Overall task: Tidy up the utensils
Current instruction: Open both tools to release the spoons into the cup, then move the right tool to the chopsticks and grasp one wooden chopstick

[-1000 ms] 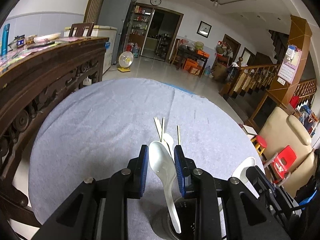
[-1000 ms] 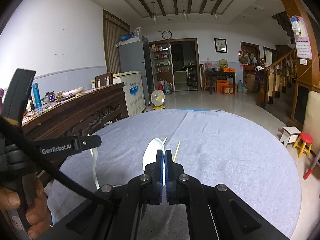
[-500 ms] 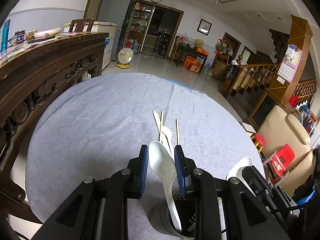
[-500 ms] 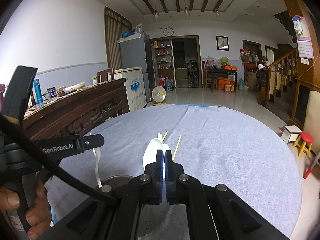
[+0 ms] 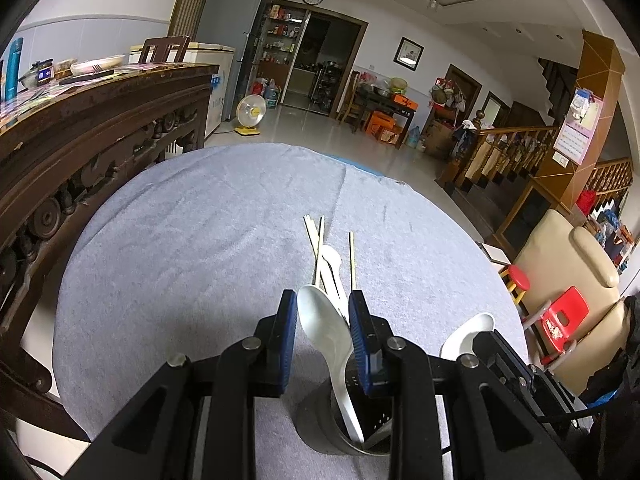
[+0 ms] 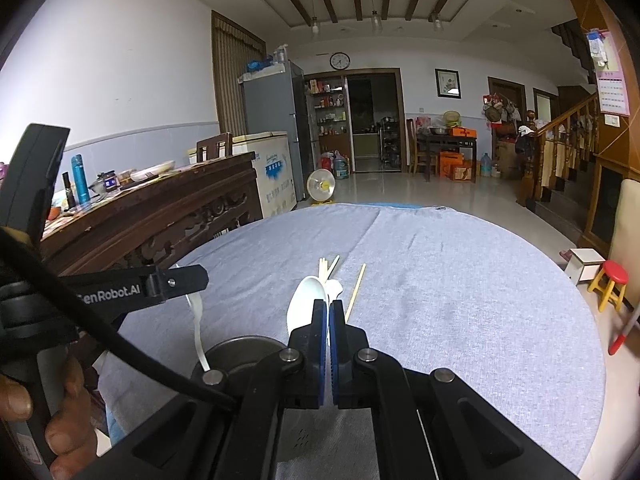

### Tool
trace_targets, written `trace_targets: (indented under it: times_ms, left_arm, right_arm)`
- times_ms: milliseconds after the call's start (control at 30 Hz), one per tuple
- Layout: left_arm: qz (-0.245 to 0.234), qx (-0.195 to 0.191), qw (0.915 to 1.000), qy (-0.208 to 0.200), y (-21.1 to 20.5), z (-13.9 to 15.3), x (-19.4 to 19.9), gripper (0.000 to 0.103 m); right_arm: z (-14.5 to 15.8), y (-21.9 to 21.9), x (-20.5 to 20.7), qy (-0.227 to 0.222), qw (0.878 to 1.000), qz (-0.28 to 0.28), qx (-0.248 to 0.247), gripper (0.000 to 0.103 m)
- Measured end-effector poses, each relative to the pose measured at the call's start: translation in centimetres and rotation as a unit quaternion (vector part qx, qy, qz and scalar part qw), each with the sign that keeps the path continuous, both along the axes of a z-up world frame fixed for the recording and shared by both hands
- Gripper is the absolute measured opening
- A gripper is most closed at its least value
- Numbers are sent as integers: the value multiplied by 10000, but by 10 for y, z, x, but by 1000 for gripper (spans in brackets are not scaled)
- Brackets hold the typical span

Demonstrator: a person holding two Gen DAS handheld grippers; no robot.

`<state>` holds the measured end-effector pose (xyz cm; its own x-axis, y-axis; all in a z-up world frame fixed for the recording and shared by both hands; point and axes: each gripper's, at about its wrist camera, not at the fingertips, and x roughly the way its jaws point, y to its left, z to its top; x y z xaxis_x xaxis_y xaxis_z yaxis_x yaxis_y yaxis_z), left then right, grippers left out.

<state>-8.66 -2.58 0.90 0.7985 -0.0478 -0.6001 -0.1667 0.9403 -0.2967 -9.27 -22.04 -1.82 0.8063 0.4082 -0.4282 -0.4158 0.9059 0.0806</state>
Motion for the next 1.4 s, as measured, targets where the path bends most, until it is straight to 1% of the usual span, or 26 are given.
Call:
trace_targets:
  times_ms: [200, 600, 667, 733, 800, 1000, 1033, 1067, 1100, 1133, 1167, 1200, 1233, 1333, 1400]
  left_arm:
    - [-50, 9, 10000, 45, -3, -1, -3, 27]
    - [52, -116, 9999, -7, 3, 3, -15, 27]
    - [85, -159, 9998, -52, 6, 7, -17, 29]
    - [128, -169, 9997, -100, 7, 9, -19, 34]
    - [159, -183, 9996, -131, 9, 11, -21, 35]
    - [313, -215, 9991, -192, 16, 19, -24, 35]
    - [335, -220, 9990, -194, 18, 20, -23, 37]
    - [367, -236, 9989, -188, 21, 20, -22, 39]
    - [389, -248, 9988, -179, 23, 20, -21, 47]
    - [425, -260, 9986, -165, 26, 20, -20, 57]
    - [475, -269, 9984, -158, 28, 20, -19, 60]
    - [541, -266, 9980, -169, 31, 20, -19, 64]
    - [578, -256, 9979, -159, 34, 20, -18, 68]
    - [600, -284, 9978, 43, 42, 15, -9, 69]
    - [531, -360, 9976, 273, 47, 10, 1, 69]
  right_arm:
    - [-2, -1, -2, 3, 10000, 14, -3, 2]
    - [-2, -4, -8, 24, 10000, 66, 6, 3]
    - [1, -6, -9, -1, 10000, 49, 9, 10]
    - [1, -5, -11, -14, 10000, 75, -15, 35]
    - [1, -6, -13, -63, 9999, 73, -33, 44]
    - [11, -16, -15, -108, 9998, -39, 184, 44]
    - [12, -18, -15, -92, 9997, -53, 215, 45]
    - [13, -20, -14, -75, 9996, -74, 259, 45]
    - [14, -23, -12, -38, 9994, -96, 322, 47]
    - [15, -25, -10, 7, 9992, -116, 372, 51]
    - [16, -28, -8, 47, 9990, -140, 412, 54]
    - [16, -31, -6, 87, 9989, -163, 436, 60]
    - [16, -33, -4, 133, 9987, -172, 464, 62]
    - [12, -43, 9, 441, 9973, -152, 562, 62]
    - [10, -52, 20, 694, 9956, -166, 606, 62]
